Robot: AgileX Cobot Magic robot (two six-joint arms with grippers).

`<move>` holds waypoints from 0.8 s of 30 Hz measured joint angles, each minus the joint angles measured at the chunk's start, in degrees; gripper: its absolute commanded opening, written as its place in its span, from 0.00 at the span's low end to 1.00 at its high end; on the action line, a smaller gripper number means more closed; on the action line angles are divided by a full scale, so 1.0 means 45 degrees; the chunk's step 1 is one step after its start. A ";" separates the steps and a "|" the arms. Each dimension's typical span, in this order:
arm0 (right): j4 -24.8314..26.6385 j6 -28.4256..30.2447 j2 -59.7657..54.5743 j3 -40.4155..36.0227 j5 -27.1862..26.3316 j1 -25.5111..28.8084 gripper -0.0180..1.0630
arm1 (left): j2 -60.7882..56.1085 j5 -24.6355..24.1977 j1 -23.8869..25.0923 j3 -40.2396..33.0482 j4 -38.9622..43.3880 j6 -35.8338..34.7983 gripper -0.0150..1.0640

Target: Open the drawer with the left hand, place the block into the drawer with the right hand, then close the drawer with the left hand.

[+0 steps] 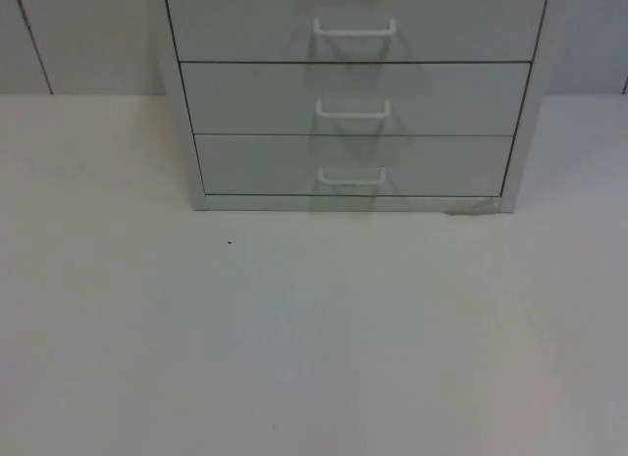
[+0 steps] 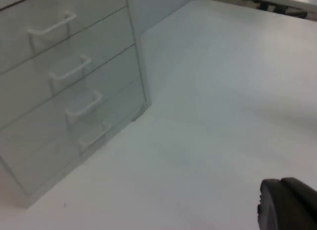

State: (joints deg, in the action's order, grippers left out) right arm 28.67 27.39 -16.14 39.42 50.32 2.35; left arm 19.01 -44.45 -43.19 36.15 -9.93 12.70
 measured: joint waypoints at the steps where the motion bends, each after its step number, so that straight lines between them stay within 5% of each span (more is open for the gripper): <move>1: 0.0000 0.0028 0.0183 0.0000 0.0219 0.0000 0.77 | -0.0341 -0.0305 0.0000 -0.0098 0.0336 -0.0376 0.01; 13: -0.0111 -0.0493 0.2009 -0.0053 0.1708 0.0000 0.77 | -0.3790 -0.2807 0.0000 -0.1064 0.2207 -0.2568 0.01; 24: -0.3256 -0.2862 0.3553 -0.0360 0.3558 0.0000 0.77 | -0.4162 -0.3757 0.0000 -0.1346 0.2441 -0.3136 0.01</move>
State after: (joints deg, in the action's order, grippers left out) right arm 14.01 14.51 -0.15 37.79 66.33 2.35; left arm 0.28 -61.36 -43.19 30.10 1.05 -1.41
